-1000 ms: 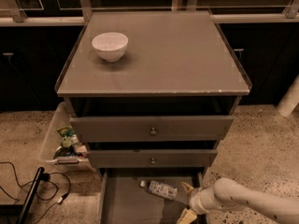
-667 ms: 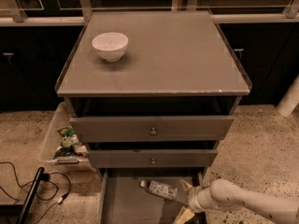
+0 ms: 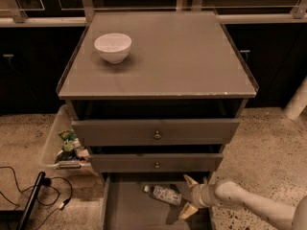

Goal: Pick blue plastic bottle from bottom drawer and place on counter

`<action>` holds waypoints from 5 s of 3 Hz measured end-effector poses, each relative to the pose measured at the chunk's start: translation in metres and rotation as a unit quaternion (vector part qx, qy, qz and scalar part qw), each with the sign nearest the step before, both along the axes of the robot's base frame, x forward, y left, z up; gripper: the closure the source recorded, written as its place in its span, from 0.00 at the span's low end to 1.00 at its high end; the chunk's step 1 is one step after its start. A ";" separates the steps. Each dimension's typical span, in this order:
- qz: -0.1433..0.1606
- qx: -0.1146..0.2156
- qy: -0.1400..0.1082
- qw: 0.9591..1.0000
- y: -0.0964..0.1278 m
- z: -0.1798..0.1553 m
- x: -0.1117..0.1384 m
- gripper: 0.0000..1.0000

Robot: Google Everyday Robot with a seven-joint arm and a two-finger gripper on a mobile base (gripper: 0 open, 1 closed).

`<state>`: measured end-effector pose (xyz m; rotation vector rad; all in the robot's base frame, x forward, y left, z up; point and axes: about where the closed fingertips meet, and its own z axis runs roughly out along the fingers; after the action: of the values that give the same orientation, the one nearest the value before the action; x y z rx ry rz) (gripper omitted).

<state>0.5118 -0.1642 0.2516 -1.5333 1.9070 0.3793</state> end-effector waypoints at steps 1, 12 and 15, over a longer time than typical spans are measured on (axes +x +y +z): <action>0.021 0.022 -0.005 1.000 0.000 -0.018 0.023 0.00; 0.011 0.069 0.033 0.997 0.035 -0.114 0.052 0.88; 0.000 0.086 0.008 0.996 0.027 -0.093 0.029 1.00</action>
Offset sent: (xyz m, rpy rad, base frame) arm 0.0407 -0.0045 -0.0593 0.1317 0.0975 0.1824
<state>0.5409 -0.1377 0.1591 -1.4202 1.8364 0.5431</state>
